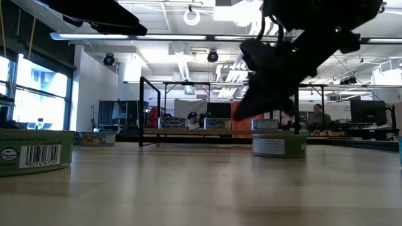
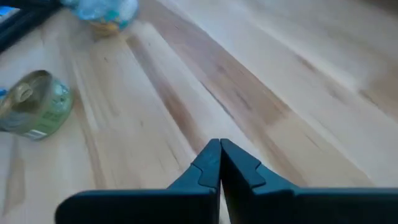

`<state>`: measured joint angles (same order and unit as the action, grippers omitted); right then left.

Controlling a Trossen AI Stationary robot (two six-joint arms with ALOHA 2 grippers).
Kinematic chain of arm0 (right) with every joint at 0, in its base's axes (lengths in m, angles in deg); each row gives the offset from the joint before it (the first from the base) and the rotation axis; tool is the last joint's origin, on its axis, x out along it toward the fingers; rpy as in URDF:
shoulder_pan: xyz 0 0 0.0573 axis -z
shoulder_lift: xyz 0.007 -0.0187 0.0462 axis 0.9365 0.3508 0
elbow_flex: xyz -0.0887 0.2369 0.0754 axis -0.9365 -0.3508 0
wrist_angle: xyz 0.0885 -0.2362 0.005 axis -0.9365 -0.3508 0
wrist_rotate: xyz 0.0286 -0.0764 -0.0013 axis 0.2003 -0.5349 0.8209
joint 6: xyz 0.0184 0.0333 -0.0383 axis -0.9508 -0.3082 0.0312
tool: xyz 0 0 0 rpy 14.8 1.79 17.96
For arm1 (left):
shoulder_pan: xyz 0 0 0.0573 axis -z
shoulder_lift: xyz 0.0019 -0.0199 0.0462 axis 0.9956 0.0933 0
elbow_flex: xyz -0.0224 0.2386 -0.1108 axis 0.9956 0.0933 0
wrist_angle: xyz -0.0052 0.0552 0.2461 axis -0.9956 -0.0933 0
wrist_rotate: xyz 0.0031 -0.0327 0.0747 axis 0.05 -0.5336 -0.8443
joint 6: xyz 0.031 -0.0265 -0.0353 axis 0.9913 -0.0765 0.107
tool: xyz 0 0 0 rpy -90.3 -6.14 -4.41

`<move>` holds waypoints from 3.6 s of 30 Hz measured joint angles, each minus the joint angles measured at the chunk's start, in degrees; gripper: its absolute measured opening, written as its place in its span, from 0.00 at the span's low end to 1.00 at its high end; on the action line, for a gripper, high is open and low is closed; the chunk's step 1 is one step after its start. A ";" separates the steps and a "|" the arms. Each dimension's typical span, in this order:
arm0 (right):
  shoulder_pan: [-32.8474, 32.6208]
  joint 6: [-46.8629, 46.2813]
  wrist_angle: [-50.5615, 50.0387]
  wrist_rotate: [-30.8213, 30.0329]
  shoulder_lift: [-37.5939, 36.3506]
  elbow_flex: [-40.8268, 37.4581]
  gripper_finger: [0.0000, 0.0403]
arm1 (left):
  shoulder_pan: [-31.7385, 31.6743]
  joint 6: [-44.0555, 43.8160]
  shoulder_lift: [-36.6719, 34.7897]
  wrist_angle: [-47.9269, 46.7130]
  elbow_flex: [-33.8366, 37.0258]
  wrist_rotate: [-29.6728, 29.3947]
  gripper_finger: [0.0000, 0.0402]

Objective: Stack canned seafood by type on shelf
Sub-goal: Put the green tuna can on the shelf

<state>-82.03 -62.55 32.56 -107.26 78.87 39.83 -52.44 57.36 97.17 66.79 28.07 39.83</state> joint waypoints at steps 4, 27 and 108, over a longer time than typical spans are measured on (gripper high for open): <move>-3.40 1.04 -6.96 -9.21 -0.14 2.93 0.00 | -0.67 0.04 1.74 1.43 -0.04 8.79 0.58; -9.09 -19.66 -16.05 -5.12 -6.64 -3.60 0.00 | -24.32 6.97 40.21 8.98 -21.47 38.00 0.38; -28.07 -10.95 1.93 -31.57 2.80 -3.80 0.00 | -17.33 17.64 41.36 -6.41 -28.32 22.28 0.02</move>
<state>-110.11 -73.50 34.50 -138.83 81.67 36.04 -69.77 74.99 138.53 60.38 -0.25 62.11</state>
